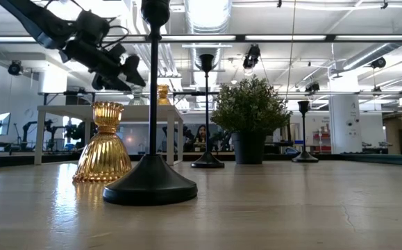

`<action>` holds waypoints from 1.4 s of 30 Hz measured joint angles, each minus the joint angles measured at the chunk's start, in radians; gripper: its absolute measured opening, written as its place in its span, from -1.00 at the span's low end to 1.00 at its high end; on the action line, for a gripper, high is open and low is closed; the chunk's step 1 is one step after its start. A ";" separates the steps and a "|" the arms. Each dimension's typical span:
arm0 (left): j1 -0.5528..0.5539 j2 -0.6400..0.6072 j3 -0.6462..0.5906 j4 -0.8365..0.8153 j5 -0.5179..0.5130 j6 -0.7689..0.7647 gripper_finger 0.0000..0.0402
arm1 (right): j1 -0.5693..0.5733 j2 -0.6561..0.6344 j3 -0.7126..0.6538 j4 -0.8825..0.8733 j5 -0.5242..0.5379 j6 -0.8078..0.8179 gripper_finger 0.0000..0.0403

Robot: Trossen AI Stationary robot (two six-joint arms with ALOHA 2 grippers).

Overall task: Pick & Place candle stick holders
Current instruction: Put the top transparent glass candle holder on the shelf, then put the yellow glass candle holder on the shelf

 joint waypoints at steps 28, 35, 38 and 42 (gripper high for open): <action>-0.072 -0.574 0.015 -0.431 0.893 -0.027 0.56 | 0.000 0.000 0.000 0.000 0.000 0.000 -0.96; -0.264 -0.556 0.002 -0.510 0.885 0.006 0.47 | 0.000 0.000 0.000 0.000 0.000 0.000 -0.96; -0.393 -0.527 0.001 -0.540 0.807 0.056 0.45 | 0.000 0.000 0.000 0.000 0.000 0.000 -0.96; -0.562 -0.475 0.001 -0.604 0.688 0.159 0.45 | 0.000 0.000 0.000 0.000 0.000 0.000 -0.96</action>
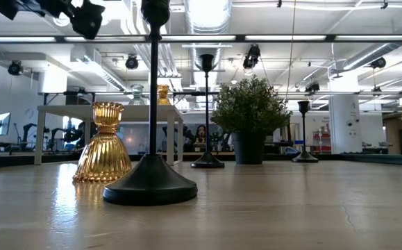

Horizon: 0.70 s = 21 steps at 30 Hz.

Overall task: Pick & Place candle stick holders
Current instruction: Put the yellow glass candle holder on the shelf

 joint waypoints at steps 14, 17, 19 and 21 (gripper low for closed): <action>-0.203 0.205 -0.037 -0.089 -0.093 0.058 0.45 | 0.000 0.000 0.000 0.000 0.000 0.000 -0.96; -0.205 0.234 -0.050 -0.087 -0.092 0.064 0.45 | 0.000 0.000 0.000 0.000 0.000 0.000 -0.96; -0.208 0.259 -0.059 -0.092 -0.093 0.083 0.45 | 0.000 0.000 0.000 0.000 0.000 0.000 -0.96; -0.211 0.279 -0.066 -0.088 -0.092 0.101 0.45 | 0.000 0.000 0.000 0.000 0.000 0.000 -0.96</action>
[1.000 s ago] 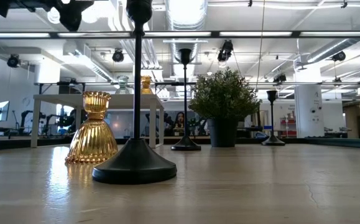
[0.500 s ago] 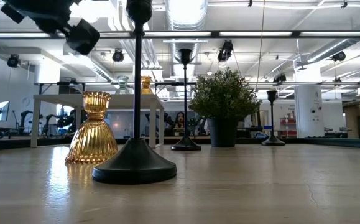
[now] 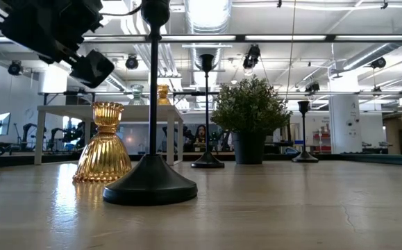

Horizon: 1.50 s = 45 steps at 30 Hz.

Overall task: Pick & Place candle stick holders
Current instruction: Put the yellow glass candle holder on the shelf

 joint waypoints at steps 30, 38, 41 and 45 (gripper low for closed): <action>-0.078 0.391 -0.145 0.521 -0.026 0.063 0.45 | 0.000 0.000 0.000 0.000 0.000 0.000 -0.96; -0.086 0.424 -0.144 0.681 0.007 0.062 0.45 | 0.000 0.000 0.000 0.000 0.000 0.000 -0.96; -0.089 0.442 -0.144 0.711 0.007 0.070 0.45 | 0.000 0.000 0.000 0.000 0.000 0.000 -0.96; -0.089 0.478 -0.144 0.722 0.006 0.075 0.45 | 0.000 0.000 0.000 0.000 0.000 0.000 -0.96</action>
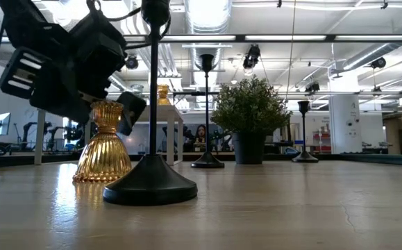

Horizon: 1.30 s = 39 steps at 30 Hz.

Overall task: Pick & Place candle stick holders
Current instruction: Put the yellow glass candle holder on the shelf

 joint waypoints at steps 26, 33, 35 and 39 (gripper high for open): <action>-0.010 0.075 0.002 0.098 0.023 0.035 -0.30 | 0.000 0.000 0.000 0.000 0.000 0.000 -0.96; -0.010 0.070 0.002 0.115 0.009 -0.008 -0.33 | 0.000 0.000 0.000 0.000 0.000 0.000 -0.96; -0.010 0.054 0.002 0.117 0.001 -0.043 -0.33 | 0.000 0.000 0.000 0.000 0.000 0.000 -0.96; -0.010 -0.008 0.004 0.116 -0.034 -0.096 -0.33 | 0.000 0.000 0.000 0.000 0.000 0.000 -0.96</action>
